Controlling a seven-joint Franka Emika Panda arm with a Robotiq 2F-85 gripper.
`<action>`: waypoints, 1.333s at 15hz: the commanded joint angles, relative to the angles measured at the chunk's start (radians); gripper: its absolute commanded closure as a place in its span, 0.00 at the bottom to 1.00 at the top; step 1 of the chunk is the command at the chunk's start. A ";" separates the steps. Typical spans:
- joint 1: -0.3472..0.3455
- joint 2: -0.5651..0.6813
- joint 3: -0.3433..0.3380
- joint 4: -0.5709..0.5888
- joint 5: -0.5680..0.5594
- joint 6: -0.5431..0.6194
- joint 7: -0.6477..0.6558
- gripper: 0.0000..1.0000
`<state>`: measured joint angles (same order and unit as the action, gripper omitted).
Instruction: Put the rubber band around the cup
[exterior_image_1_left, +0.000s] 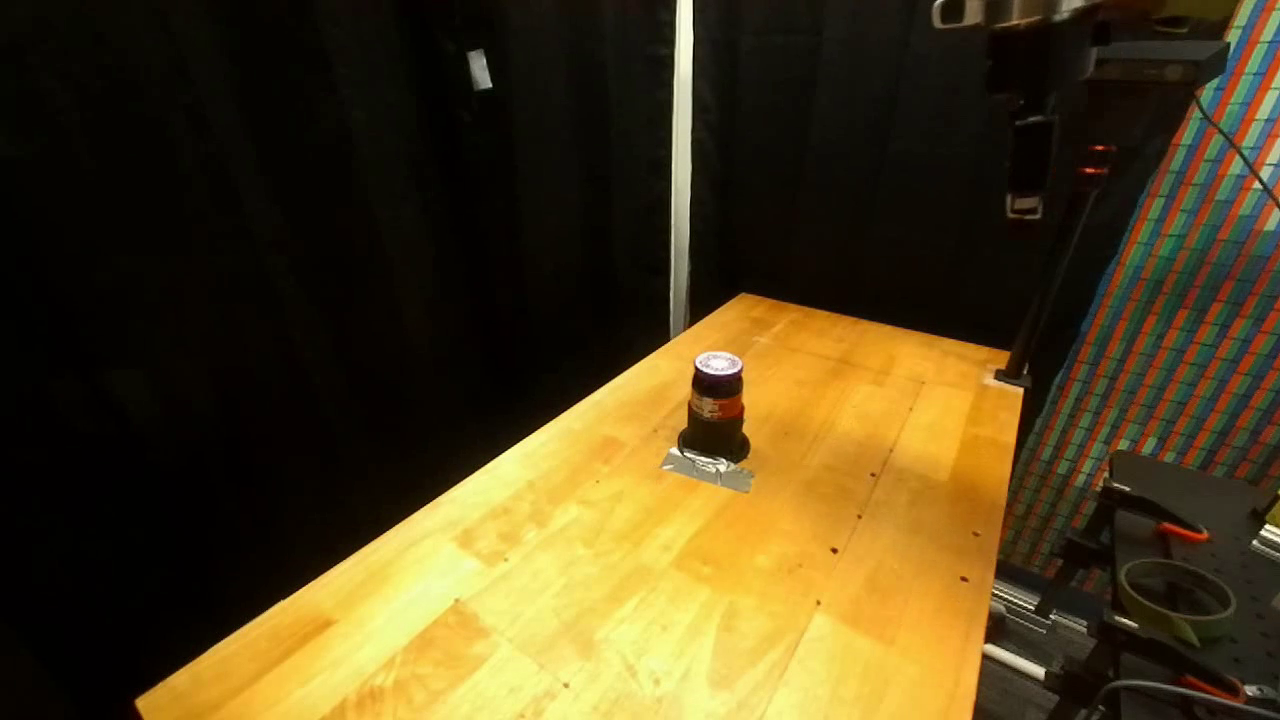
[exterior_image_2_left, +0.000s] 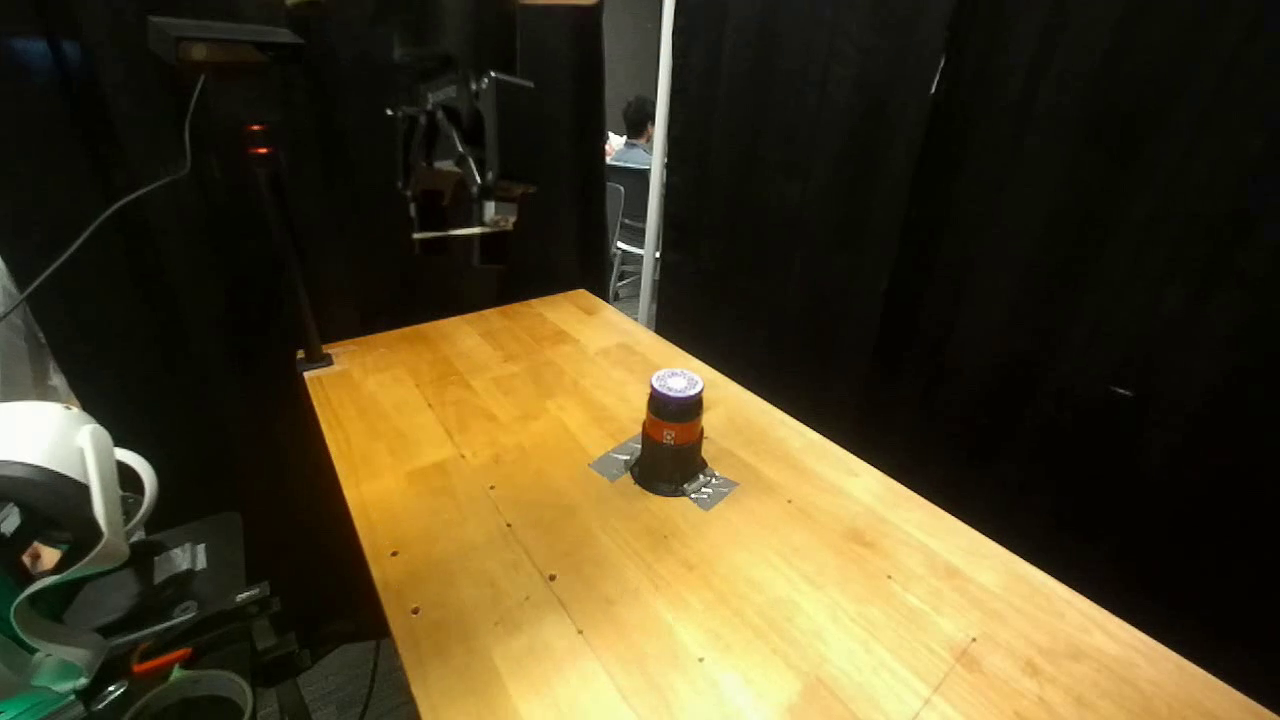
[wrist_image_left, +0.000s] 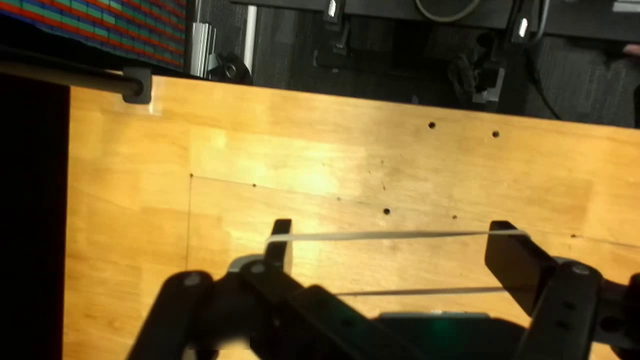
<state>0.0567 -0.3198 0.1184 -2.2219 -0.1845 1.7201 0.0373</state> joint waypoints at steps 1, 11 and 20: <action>0.030 0.220 0.041 0.178 0.026 0.104 0.113 0.00; 0.071 0.696 0.001 0.498 0.025 0.467 0.153 0.00; 0.084 0.912 -0.062 0.616 0.055 0.571 0.174 0.00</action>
<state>0.1160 0.5272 0.0875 -1.6771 -0.1437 2.2705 0.1952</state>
